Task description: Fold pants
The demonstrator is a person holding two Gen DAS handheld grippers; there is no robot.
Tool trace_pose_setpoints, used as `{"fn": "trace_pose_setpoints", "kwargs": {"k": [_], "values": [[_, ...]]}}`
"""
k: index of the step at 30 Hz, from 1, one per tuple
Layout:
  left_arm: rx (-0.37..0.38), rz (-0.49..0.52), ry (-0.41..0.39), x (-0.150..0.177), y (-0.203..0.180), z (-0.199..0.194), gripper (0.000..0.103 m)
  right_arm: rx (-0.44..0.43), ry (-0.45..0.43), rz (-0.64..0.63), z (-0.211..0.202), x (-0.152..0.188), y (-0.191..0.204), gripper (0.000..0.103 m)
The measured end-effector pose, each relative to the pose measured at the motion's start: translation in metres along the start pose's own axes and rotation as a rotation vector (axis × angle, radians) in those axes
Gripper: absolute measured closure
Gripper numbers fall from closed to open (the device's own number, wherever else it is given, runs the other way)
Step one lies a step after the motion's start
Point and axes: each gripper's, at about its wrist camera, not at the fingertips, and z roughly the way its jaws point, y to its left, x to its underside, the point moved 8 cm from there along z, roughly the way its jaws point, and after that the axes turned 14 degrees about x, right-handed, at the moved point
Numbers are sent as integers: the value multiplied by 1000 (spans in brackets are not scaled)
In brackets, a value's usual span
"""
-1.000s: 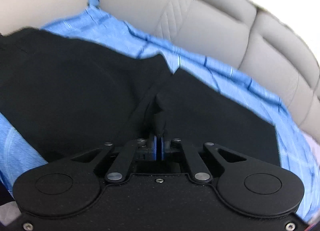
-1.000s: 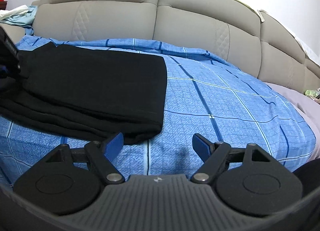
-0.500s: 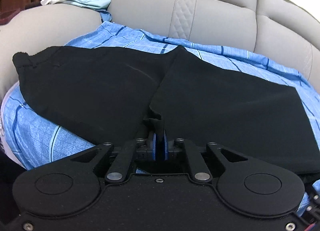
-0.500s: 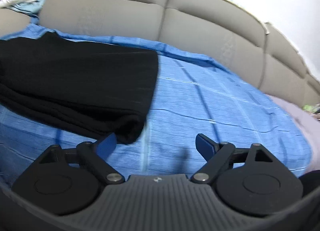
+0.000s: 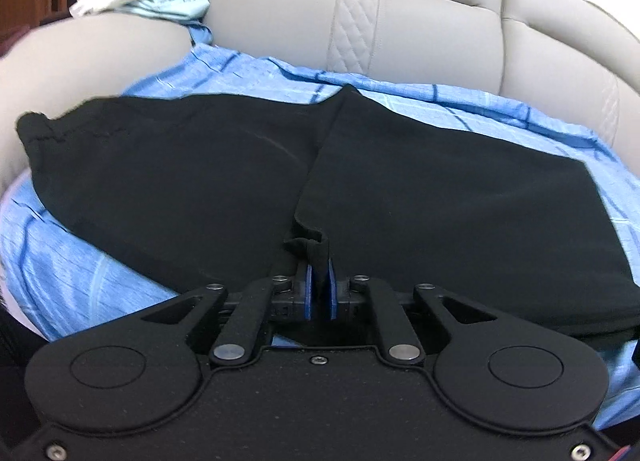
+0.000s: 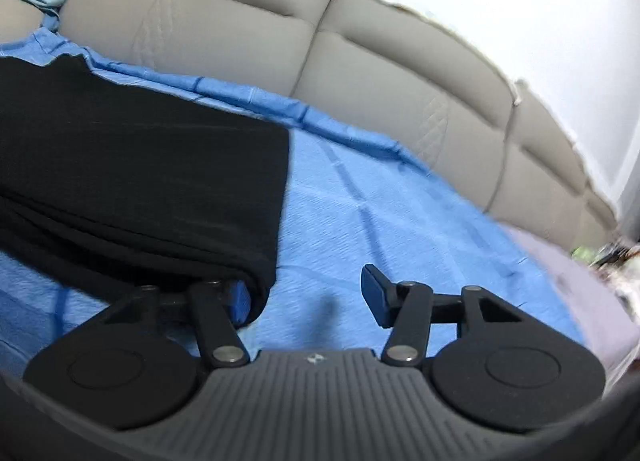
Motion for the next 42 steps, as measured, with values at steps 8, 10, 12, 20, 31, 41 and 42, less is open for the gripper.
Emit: {"fn": "trace_pose_setpoints", "kwargs": {"k": [8, 10, 12, 20, 31, 41, 42], "values": [[-11, 35, -7, 4, -3, -1, 92, 16, -57, -124, -1, 16, -2, 18], [-6, 37, -5, 5, -2, -3, 92, -6, -17, -102, -2, 14, -5, 14], [-1, 37, 0, 5, 1, -6, 91, -81, 28, -39, -6, 8, -12, 14], [75, 28, -3, 5, -1, -11, 66, -399, 39, 134, -42, -21, -25, 7], [26, 39, 7, 4, 15, -7, 50, -369, 57, 232, 11, -57, 14, 32], [31, 69, -7, 7, 15, -4, 47, -331, 69, 196, 23, -23, 49, 30], [30, 70, -9, 7, 14, -4, 46, -333, 60, 205, 24, -22, 49, 27]]}}
